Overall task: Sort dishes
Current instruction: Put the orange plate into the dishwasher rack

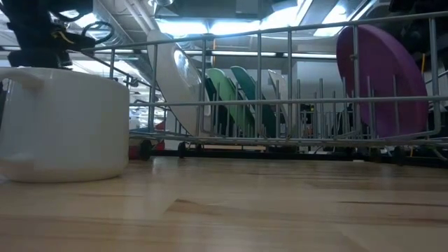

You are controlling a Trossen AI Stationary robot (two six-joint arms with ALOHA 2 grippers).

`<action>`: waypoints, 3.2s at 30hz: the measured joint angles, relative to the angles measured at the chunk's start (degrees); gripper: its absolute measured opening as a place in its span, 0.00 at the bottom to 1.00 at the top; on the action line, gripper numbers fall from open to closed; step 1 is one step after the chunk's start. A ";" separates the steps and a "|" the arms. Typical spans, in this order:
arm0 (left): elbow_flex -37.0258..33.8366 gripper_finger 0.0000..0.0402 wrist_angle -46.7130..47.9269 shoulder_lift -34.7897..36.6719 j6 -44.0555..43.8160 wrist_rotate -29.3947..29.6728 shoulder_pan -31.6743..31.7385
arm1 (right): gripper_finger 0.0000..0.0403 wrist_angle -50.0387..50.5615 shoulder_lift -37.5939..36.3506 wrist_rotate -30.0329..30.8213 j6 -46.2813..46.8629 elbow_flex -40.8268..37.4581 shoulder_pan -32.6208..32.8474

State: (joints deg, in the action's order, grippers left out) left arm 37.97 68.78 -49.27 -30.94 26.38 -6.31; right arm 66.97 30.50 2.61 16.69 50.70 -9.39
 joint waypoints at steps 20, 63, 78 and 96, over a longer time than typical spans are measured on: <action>0.01 0.37 -8.76 -18.81 -7.83 9.03 0.09 | 0.38 -0.03 0.02 5.42 0.02 0.00 0.01; -0.10 0.37 -7.75 -19.15 -12.30 10.30 -6.54 | 0.38 0.56 0.02 5.46 -0.48 -0.04 0.00; -8.54 0.37 -16.04 -19.19 -14.62 12.76 -9.40 | 0.38 0.48 0.01 5.57 -2.01 -0.04 0.02; -4.56 0.37 -14.60 -19.13 -8.99 17.84 -8.65 | 0.38 -1.34 0.01 6.86 -1.98 -0.04 0.02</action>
State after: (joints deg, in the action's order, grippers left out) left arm 33.41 54.18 -68.40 -39.93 44.22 -14.95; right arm 65.63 30.51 9.47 14.71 50.65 -9.37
